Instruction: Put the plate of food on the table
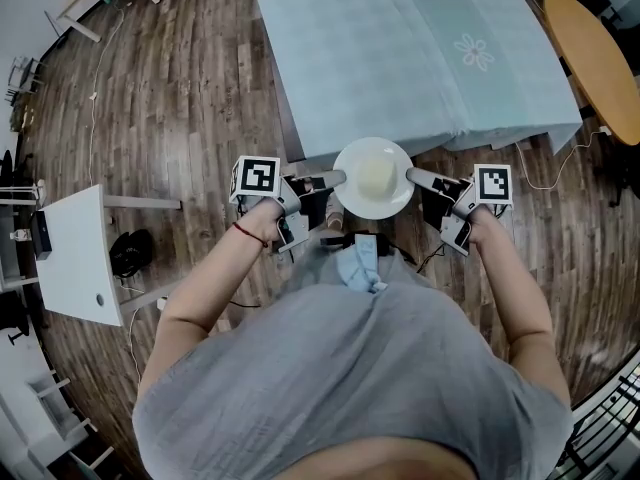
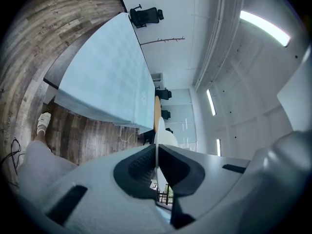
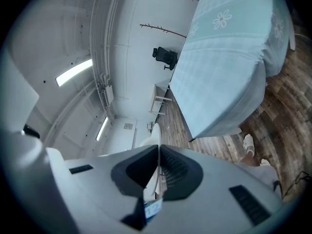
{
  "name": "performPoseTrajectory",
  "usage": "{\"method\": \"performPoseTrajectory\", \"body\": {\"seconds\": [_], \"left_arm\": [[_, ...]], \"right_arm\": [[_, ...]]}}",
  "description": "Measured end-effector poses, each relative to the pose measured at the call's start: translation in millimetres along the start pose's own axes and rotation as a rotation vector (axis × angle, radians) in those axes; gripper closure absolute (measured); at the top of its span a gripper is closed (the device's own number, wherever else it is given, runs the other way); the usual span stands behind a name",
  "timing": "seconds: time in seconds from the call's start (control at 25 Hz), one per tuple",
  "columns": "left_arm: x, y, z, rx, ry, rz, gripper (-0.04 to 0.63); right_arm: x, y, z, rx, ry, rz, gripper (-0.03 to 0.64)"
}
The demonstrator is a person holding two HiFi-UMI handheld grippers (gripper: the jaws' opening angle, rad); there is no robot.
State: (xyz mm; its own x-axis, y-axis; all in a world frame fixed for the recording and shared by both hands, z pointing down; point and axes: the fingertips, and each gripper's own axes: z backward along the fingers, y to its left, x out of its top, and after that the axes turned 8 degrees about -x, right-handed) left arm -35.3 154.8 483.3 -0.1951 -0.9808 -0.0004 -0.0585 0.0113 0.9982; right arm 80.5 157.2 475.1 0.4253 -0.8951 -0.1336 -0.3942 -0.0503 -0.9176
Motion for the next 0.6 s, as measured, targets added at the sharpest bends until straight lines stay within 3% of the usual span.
{"method": "performPoseTrajectory", "body": {"seconds": [0.6], "left_arm": [[116,4,7,0.012,-0.007,0.030,0.566]], "right_arm": [[87,15,-75,-0.031,0.007,-0.030,0.581]]}}
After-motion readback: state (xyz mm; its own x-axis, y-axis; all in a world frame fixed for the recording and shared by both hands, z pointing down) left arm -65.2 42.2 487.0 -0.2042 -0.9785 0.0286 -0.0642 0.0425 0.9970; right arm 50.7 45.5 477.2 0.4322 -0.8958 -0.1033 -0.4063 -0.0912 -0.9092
